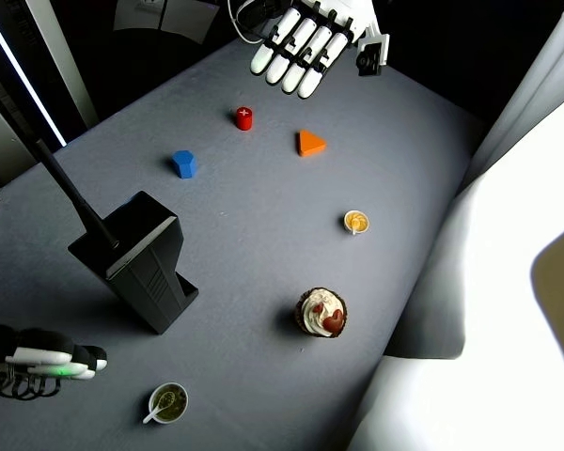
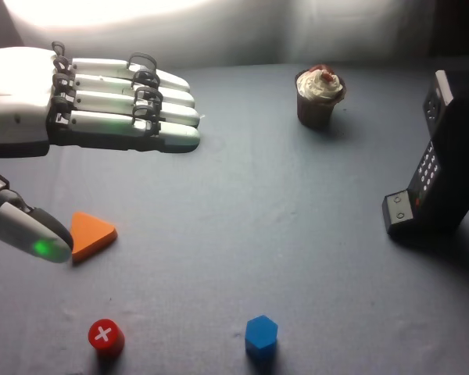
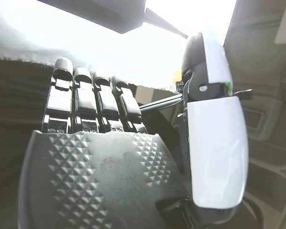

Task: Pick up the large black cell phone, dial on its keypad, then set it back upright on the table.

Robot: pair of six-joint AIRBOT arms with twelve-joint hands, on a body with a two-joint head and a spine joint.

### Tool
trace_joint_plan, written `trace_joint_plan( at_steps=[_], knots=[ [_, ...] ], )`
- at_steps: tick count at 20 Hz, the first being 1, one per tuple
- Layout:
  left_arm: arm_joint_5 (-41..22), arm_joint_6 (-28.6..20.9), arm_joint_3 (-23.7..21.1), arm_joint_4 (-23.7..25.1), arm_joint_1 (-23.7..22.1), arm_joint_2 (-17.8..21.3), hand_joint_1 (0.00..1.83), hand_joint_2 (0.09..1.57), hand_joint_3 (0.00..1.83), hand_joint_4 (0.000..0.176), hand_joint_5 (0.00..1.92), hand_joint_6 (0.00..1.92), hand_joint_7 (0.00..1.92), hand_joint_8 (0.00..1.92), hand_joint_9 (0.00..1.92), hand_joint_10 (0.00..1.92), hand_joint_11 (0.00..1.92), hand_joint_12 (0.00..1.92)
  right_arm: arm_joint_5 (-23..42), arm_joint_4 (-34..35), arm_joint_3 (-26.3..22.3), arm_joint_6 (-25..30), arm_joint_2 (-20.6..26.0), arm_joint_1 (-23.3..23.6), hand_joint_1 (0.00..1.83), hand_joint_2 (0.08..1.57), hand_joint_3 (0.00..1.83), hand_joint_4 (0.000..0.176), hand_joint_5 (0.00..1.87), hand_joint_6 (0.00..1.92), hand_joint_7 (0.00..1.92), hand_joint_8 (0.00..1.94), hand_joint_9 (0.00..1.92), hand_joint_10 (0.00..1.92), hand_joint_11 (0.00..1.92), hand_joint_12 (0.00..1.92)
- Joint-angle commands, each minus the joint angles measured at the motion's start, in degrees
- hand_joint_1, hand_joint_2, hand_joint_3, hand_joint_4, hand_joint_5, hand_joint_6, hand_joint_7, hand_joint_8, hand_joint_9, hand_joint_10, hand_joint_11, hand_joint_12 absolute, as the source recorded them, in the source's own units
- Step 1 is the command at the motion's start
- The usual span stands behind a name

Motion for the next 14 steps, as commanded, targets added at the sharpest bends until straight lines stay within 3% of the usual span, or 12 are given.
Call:
trace_joint_plan(
  at_steps=[1, 3, 5, 8, 14],
  knots=[
    [-4.43, -0.24, 0.12, -5.50, -1.41, 0.02, 0.00, 1.10, 0.00, 0.000, 0.07, 0.00, 0.09, 0.00, 0.08, 0.00, 0.00, 0.20, 6.89, 0.45, 0.54, 1.05, 0.08, 0.35, 1.03, 1.04, 0.00, 0.000, 0.05, 0.00, 0.04, 0.01, 0.05, 0.01, 0.00, 0.33],
    [-4.54, -0.34, 0.12, -5.48, -1.41, 0.02, 0.00, 1.10, 0.00, 0.000, 0.08, 0.00, 0.11, 0.00, 0.10, 0.01, 0.00, 0.28, 6.90, 0.00, 1.72, 1.51, -0.62, 0.35, 1.03, 1.04, 0.00, 0.000, 0.05, 0.00, 0.03, 0.00, 0.05, 0.00, 0.00, 0.28],
    [-4.54, -0.35, 0.13, -5.49, -1.41, 0.03, 0.00, 1.10, 0.00, 0.000, 0.05, 0.00, 0.08, 0.00, 0.07, 0.00, 0.00, 0.20, 6.90, -0.88, 3.18, 1.91, -1.47, 0.35, 1.06, 1.04, 0.00, 0.000, 0.04, 0.00, 0.02, 0.00, 0.03, 0.00, 0.00, 0.23],
    [-4.61, -0.39, 0.16, -5.46, -1.45, -0.02, 0.00, 1.10, 0.00, 0.000, 0.09, 0.00, 0.11, 0.00, 0.10, 0.00, 0.00, 0.27, 6.88, -1.67, 4.90, 1.95, -2.40, 0.35, 1.09, 0.99, 0.00, 0.000, 0.07, 0.00, 0.06, 0.00, 0.07, 0.00, 0.00, 0.37],
    [-4.62, -0.46, 0.20, -5.46, -1.54, -0.09, 0.00, 1.10, 0.00, 0.000, 0.07, 0.00, 0.08, 0.00, 0.07, 0.00, 0.00, 0.20, 6.10, -2.98, 8.50, 1.95, -4.56, 1.55, 1.13, 0.99, 0.00, 0.000, 0.09, 0.00, 0.07, 0.00, 0.08, 0.00, 0.00, 0.39]
  ],
)
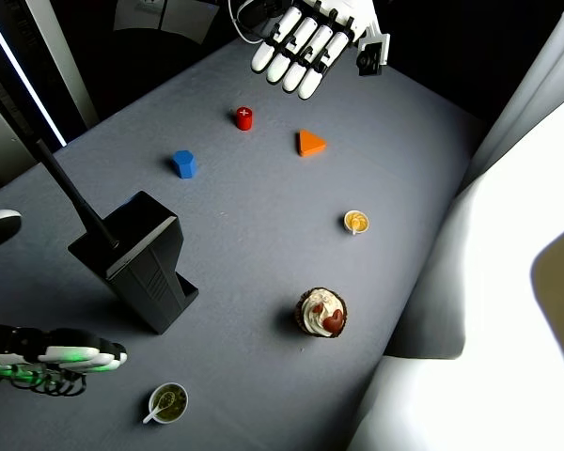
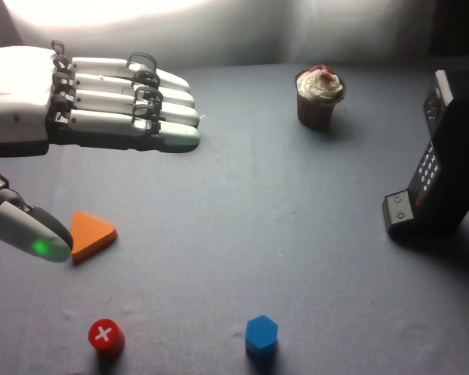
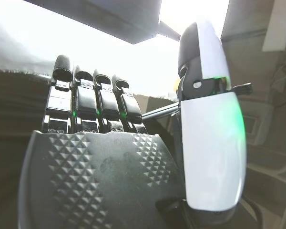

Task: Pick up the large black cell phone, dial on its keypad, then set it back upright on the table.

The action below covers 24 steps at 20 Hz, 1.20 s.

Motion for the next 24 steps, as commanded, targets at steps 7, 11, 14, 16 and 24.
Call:
trace_joint_plan(
  at_steps=[7, 11, 14, 16, 24],
  knots=[
    [-4.51, -0.24, 0.46, -5.50, -1.60, -0.11, 0.00, 1.10, 0.00, 0.000, 0.08, 0.00, 0.09, 0.00, 0.09, 0.00, 0.00, 0.22, 5.90, 1.25, 3.02, 0.88, -1.68, 2.72, 1.13, 0.97, 0.00, 0.000, 0.08, 0.01, 0.07, 0.01, 0.09, 0.01, 0.00, 0.38],
    [-4.60, -0.24, 0.49, -5.50, -1.63, -0.20, 0.00, 1.09, 0.00, 0.000, 0.05, 0.00, 0.07, 0.00, 0.07, 0.00, 0.00, 0.17, 5.34, 1.27, 3.44, 0.88, -2.35, 3.57, 1.14, 0.99, 0.01, 0.000, 0.09, 0.00, 0.06, 0.00, 0.08, 0.00, 0.00, 0.33],
    [-4.60, -0.24, 0.50, -5.50, -1.64, -0.22, 0.00, 1.10, 0.00, 0.000, 0.05, 0.00, 0.08, 0.00, 0.06, 0.00, 0.00, 0.16, 5.13, 1.26, 3.27, 0.88, -2.82, 3.92, 1.11, 1.00, 0.01, 0.000, 0.09, 0.00, 0.07, 0.00, 0.08, 0.00, 0.00, 0.36],
    [-4.60, -0.24, 0.51, -5.50, -1.66, -0.23, 0.00, 1.11, 0.00, 0.000, 0.06, 0.00, 0.08, 0.00, 0.06, 0.00, 0.00, 0.15, 4.93, 1.26, 3.25, 0.87, -3.10, 4.21, 1.11, 1.01, 0.00, 0.000, 0.06, 0.00, 0.05, 0.00, 0.07, 0.00, 0.00, 0.35],
    [-4.77, -0.25, 0.89, -5.51, -1.71, -0.42, 0.00, 1.10, 0.00, 0.000, 0.06, 0.00, 0.09, 0.00, 0.09, 0.00, 0.00, 0.16, 3.70, 1.13, 3.68, 0.59, -3.96, 6.32, 1.08, 1.03, 0.01, 0.000, 0.06, 0.00, 0.05, 0.00, 0.08, 0.00, 0.00, 0.37]
  ],
)
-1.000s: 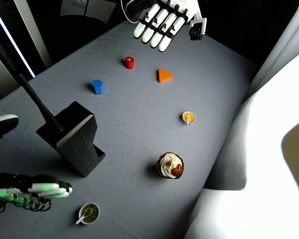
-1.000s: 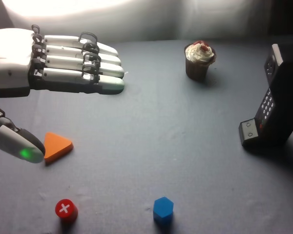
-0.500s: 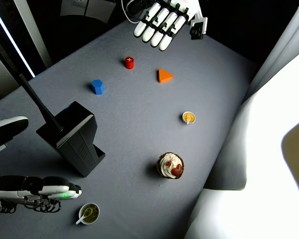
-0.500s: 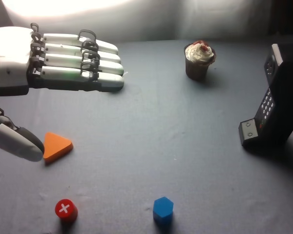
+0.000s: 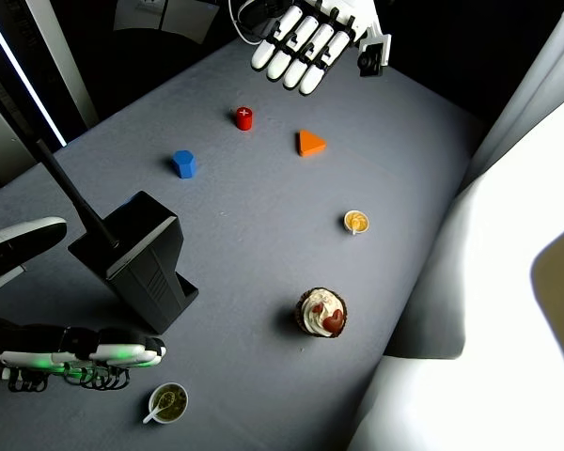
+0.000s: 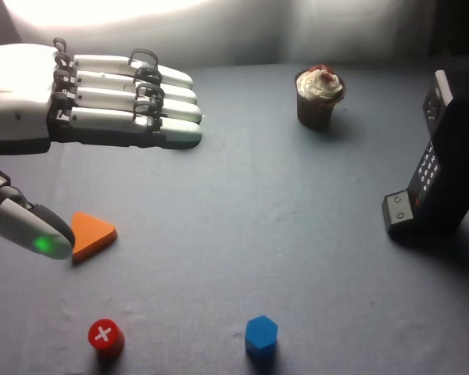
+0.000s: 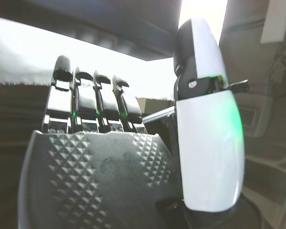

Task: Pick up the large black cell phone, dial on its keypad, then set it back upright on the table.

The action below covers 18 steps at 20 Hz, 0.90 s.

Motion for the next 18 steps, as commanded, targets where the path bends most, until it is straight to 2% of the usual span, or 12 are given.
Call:
trace_joint_plan(
  at_steps=[1, 3, 7, 9, 10, 13, 18],
  knots=[
    [-4.02, -0.25, 0.07, -5.49, -1.36, 0.21, 0.00, 1.10, 0.00, 0.000, 0.07, 0.00, 0.10, 0.00, 0.09, 0.00, 0.00, 0.19, 6.65, 0.47, 0.31, 0.62, 0.07, 0.49, 1.06, 1.05, 0.01, 0.000, 0.05, 0.00, 0.04, 0.00, 0.06, 0.00, 0.00, 0.33],
    [-4.02, -0.28, 0.09, -5.49, -1.42, 0.21, 0.00, 1.10, 0.00, 0.000, 0.06, 0.00, 0.08, 0.00, 0.07, 0.00, 0.00, 0.17, 6.60, -0.15, 0.34, 0.62, -0.03, 0.95, 1.11, 1.02, 0.00, 0.000, 0.11, 0.01, 0.09, 0.01, 0.10, 0.01, 0.00, 0.40],
    [-4.03, -0.33, 0.17, -5.50, -1.42, 0.21, 0.00, 1.11, 0.00, 0.000, 0.08, 0.00, 0.08, 0.00, 0.07, 0.00, 0.00, 0.18, 6.04, -0.84, 0.56, 0.62, -0.25, 2.13, 1.13, 1.01, 0.00, 0.000, 0.12, 0.00, 0.10, 0.00, 0.10, 0.00, 0.00, 0.40],
    [-4.03, -0.34, 0.24, -5.50, -1.42, 0.20, 0.00, 1.11, 0.00, 0.000, 0.08, 0.00, 0.09, 0.00, 0.07, 0.00, 0.00, 0.18, 5.78, -1.35, 0.73, 0.62, -0.34, 2.77, 1.08, 1.03, 0.00, 0.000, 0.10, 0.00, 0.08, 0.00, 0.08, 0.00, 0.00, 0.38],
    [-4.03, -0.36, 0.24, -5.50, -1.43, 0.20, 0.00, 1.11, 0.00, 0.000, 0.07, 0.00, 0.08, 0.00, 0.07, 0.00, 0.00, 0.15, 5.65, -1.40, 0.78, 0.62, -0.40, 3.11, 1.08, 1.02, 0.00, 0.000, 0.10, 0.00, 0.08, 0.00, 0.08, 0.00, 0.00, 0.38],
    [-4.03, -0.43, 0.26, -5.51, -1.48, 0.19, 0.00, 1.11, 0.00, 0.000, 0.08, 0.00, 0.10, 0.00, 0.10, 0.00, 0.00, 0.23, 5.32, -1.54, 1.11, 0.62, -0.60, 3.58, 1.10, 1.03, 0.00, 0.000, 0.10, 0.01, 0.06, 0.00, 0.08, 0.00, 0.00, 0.35],
    [-4.03, -0.52, 0.28, -5.53, -1.56, 0.18, 0.00, 1.11, 0.00, 0.000, 0.06, 0.00, 0.08, 0.00, 0.07, 0.00, 0.00, 0.17, 4.91, -1.63, 1.48, 0.62, -1.09, 4.37, 1.09, 1.03, 0.00, 0.000, 0.08, 0.00, 0.06, 0.00, 0.07, 0.00, 0.00, 0.32]
  ],
)
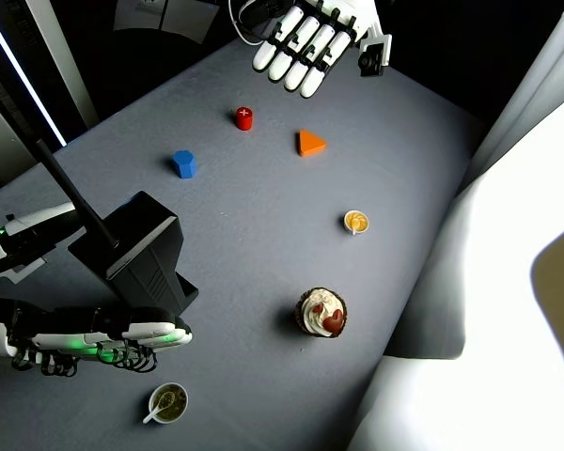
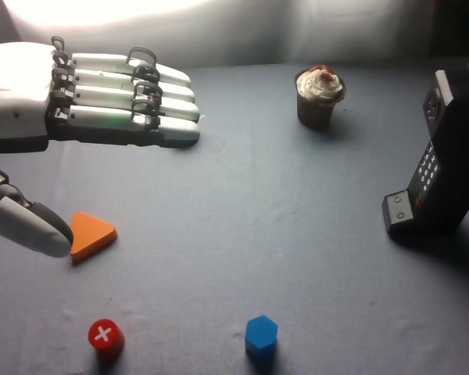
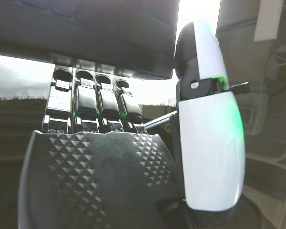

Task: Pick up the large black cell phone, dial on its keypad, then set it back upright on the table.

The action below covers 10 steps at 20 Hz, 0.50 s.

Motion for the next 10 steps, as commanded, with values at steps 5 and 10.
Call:
trace_joint_plan(
  at_steps=[5, 10],
  knots=[
    [-4.00, -0.45, 0.00, -5.60, -1.55, 0.12, 0.00, 1.11, 0.00, 0.000, 0.09, 0.00, 0.11, 0.00, 0.09, 0.00, 0.00, 0.23, 6.96, -0.31, -0.06, 0.66, -0.04, 0.83, 1.09, 1.04, 0.01, 0.000, 0.08, 0.00, 0.05, 0.00, 0.06, 0.00, 0.00, 0.28],
    [-4.00, -0.51, 0.00, -5.66, -1.57, 0.10, 0.00, 1.11, 0.00, 0.000, 0.12, 0.01, 0.13, 0.01, 0.10, 0.00, 0.00, 0.27, 6.89, -0.73, -0.21, 0.66, -0.18, 0.83, 1.12, 0.99, 0.00, 0.000, 0.19, 0.01, 0.17, 0.01, 0.14, 0.01, 0.00, 0.54]
  ],
)
